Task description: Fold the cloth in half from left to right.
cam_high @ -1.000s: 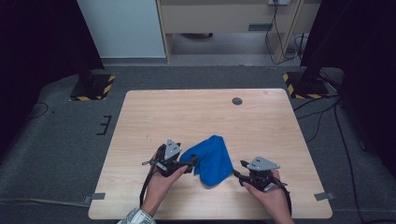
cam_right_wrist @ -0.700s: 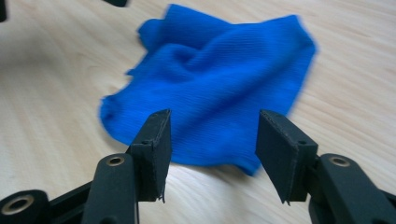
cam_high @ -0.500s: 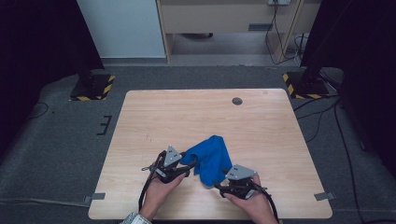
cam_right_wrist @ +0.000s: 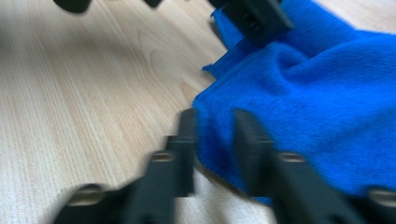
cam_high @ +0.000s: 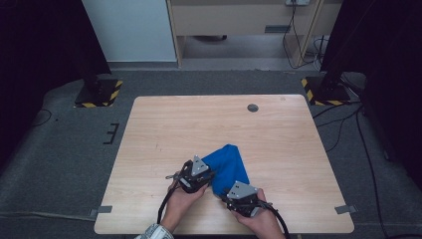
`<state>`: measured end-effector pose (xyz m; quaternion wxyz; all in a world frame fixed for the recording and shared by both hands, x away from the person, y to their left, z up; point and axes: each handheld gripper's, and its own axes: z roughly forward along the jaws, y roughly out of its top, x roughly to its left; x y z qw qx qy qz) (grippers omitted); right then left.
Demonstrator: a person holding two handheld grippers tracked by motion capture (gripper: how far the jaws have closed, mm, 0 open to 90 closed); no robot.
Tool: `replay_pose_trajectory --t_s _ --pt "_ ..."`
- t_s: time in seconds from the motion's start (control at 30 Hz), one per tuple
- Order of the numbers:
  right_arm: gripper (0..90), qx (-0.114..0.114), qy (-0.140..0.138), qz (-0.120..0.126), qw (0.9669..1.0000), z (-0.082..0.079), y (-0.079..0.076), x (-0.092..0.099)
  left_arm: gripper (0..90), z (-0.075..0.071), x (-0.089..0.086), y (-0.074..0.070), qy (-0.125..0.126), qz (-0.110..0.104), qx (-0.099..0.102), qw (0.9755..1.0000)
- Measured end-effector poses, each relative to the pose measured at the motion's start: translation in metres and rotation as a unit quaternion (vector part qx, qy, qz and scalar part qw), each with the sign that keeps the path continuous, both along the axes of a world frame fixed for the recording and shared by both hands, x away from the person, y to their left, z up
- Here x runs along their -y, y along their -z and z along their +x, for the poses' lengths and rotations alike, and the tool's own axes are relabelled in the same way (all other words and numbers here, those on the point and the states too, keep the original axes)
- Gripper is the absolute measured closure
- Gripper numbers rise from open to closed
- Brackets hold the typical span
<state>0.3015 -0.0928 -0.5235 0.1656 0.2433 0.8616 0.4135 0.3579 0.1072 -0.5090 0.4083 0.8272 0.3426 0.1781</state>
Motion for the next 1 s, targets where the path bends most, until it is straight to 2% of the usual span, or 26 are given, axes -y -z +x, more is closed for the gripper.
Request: replay_pose_trajectory --t_s 0.1,0.17,0.27,0.33,0.5,0.7,0.8,0.9,1.0 --pt "89.8 0.007 0.013 0.022 0.9996 0.002 -0.008 0.011 85.0 -0.002 -0.001 -0.003 0.003 0.000 0.006 1.0000" --pt "90.0 0.008 0.026 0.038 0.9989 0.004 -0.014 0.020 86.5 -0.003 -0.004 -0.005 0.003 -0.003 0.008 1.0000" --pt "89.7 0.009 0.035 0.050 0.9981 0.007 -0.019 0.031 86.5 -0.004 -0.011 -0.009 -0.001 -0.011 0.004 0.9999" --pt "83.1 0.001 0.026 0.054 0.9982 0.006 -0.018 0.031 86.2 -0.003 -0.013 -0.008 -0.001 -0.009 0.001 1.0000" --pt "62.5 -0.007 0.007 0.041 0.9991 -0.001 -0.009 0.012 85.0 -0.002 -0.016 -0.006 -0.002 -0.013 -0.004 0.9999" --pt "51.2 -0.019 -0.003 0.033 0.9993 -0.003 0.000 -0.001 86.4 -0.003 -0.018 -0.007 0.000 -0.022 -0.003 0.9998" --pt "51.4 -0.022 -0.004 0.027 0.9994 -0.003 0.004 -0.004 88.0 -0.003 -0.017 -0.007 0.004 -0.021 -0.005 0.9998" --pt "56.8 -0.021 -0.004 0.017 0.9996 -0.003 0.007 -0.007 89.0 -0.001 -0.017 -0.005 0.004 -0.017 -0.012 0.9998" --pt "72.3 -0.019 -0.006 0.007 0.9998 -0.003 0.009 -0.009 89.3 -0.001 -0.017 -0.005 0.004 -0.021 -0.013 0.9997"
